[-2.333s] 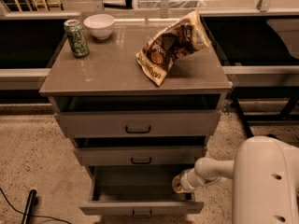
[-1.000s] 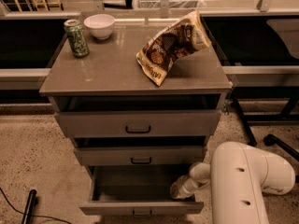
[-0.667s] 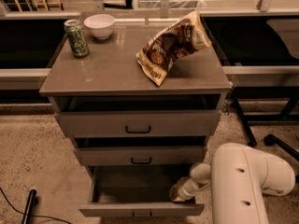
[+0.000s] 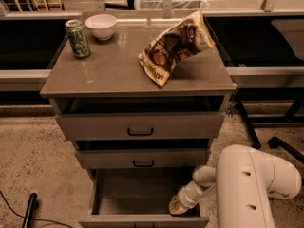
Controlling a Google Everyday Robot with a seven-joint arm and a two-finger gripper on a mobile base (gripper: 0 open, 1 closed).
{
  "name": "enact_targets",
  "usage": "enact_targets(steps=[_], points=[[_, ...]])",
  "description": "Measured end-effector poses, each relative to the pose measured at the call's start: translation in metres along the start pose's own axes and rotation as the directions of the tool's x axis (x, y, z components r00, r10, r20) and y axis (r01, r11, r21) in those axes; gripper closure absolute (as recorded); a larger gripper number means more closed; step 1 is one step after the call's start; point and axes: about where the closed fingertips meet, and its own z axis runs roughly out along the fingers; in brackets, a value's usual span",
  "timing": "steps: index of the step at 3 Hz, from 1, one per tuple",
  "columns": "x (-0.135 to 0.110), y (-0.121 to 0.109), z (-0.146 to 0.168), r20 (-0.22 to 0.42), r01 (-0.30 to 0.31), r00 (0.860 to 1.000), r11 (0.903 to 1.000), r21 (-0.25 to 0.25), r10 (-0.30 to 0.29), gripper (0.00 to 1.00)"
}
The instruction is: Open bottom drawer
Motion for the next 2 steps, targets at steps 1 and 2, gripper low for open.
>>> enact_targets(steps=[1, 2], points=[[0.0, 0.0, 0.0, 0.0, 0.0, 1.0, 1.0, 0.0, 0.0, 1.0], [0.0008, 0.0024, 0.0039, -0.011, 0.0, 1.0, 0.9986, -0.053, -0.001, 1.0]])
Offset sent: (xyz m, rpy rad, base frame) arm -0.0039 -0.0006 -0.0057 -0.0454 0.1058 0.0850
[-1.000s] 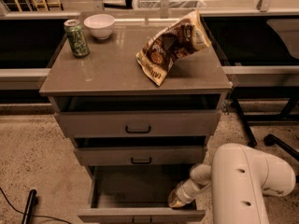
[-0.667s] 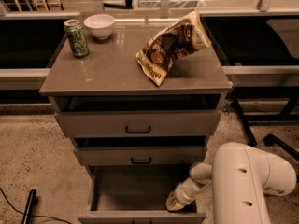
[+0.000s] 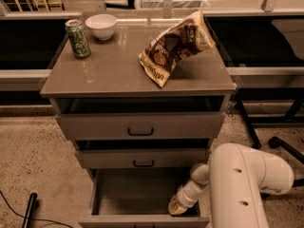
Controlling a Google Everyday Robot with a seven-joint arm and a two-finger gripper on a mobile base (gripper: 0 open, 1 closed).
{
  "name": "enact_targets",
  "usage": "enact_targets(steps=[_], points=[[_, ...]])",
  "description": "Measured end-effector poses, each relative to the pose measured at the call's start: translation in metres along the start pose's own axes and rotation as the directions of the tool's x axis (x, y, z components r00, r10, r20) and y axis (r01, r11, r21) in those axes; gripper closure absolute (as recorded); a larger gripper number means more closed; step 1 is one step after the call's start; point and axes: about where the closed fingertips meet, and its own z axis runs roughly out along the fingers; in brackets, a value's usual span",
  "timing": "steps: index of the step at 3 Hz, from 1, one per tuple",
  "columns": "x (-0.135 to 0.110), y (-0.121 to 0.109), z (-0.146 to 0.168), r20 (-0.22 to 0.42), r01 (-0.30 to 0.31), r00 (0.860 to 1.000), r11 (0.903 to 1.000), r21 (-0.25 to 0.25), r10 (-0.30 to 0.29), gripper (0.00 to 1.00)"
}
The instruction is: Open bottom drawer
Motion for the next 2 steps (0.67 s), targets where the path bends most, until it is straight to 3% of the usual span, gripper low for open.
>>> enact_targets(steps=[1, 2], points=[[0.0143, 0.0109, 0.0102, -0.03, -0.031, 0.999, 0.9972, -0.068, 0.029, 1.0], [0.0143, 0.0102, 0.0101, -0.03, -0.031, 0.999, 0.9972, -0.068, 0.029, 1.0]])
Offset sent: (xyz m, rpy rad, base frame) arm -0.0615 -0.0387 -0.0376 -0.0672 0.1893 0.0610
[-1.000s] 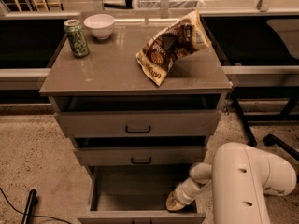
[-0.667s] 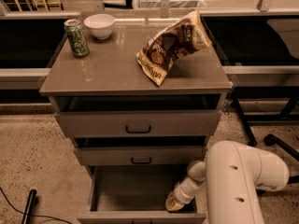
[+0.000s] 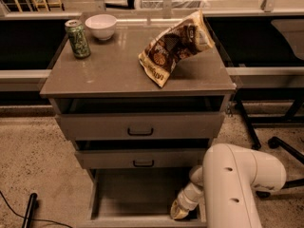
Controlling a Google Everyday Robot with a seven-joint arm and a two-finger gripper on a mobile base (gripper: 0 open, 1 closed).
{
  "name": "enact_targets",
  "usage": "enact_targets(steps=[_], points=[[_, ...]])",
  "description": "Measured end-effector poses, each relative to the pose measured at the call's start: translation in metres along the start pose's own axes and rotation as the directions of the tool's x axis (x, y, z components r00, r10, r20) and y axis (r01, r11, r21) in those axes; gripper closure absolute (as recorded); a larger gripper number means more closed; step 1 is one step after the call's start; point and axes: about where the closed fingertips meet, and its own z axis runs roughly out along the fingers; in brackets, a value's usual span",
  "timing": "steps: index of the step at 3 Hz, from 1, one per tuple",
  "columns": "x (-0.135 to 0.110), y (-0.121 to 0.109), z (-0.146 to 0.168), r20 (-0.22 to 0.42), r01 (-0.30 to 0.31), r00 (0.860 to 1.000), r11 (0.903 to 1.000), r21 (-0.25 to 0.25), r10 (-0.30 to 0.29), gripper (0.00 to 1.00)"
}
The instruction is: Open bottom drawer
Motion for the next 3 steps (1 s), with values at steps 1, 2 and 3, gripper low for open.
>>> enact_targets(steps=[1, 2, 3], points=[[0.002, 0.021, 0.004, 0.021, 0.036, 0.999, 0.9989, -0.029, -0.036, 1.0], [-0.004, 0.036, 0.001, 0.049, 0.075, 0.996, 0.9958, -0.053, -0.072, 1.0], [-0.004, 0.036, 0.001, 0.049, 0.075, 0.996, 0.9958, -0.053, -0.073, 1.0]])
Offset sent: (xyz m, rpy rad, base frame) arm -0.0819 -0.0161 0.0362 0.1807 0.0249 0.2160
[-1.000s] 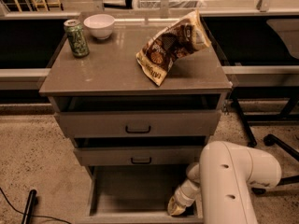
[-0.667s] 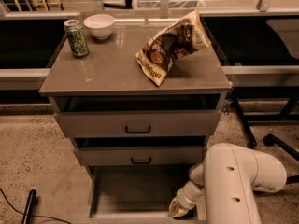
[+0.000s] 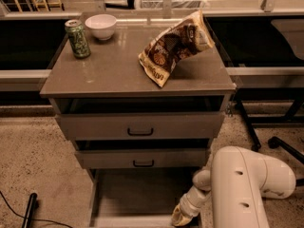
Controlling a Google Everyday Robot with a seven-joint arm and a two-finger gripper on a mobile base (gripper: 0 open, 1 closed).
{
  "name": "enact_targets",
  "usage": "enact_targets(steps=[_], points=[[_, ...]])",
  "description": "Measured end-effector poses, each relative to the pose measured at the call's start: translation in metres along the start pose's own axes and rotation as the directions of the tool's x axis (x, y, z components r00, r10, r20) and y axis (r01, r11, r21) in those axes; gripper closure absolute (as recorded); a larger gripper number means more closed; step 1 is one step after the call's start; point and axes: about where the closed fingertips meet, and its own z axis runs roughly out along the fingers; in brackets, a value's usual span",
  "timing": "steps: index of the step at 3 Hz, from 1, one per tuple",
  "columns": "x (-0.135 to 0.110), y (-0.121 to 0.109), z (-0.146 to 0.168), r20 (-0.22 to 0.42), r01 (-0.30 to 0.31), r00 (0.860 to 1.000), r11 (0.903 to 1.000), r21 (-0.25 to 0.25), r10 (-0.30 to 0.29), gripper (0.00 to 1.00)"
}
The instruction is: Open bottom drawer
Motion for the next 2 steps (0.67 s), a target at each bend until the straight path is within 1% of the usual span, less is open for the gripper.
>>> enact_targets(steps=[1, 2], points=[[-0.0117, 0.0188, 0.0071, 0.043, 0.124, 0.992, 0.9901, -0.066, -0.121, 1.0], [-0.0141, 0.0198, 0.0075, 0.048, 0.144, 0.989, 0.9867, -0.076, -0.141, 1.0]])
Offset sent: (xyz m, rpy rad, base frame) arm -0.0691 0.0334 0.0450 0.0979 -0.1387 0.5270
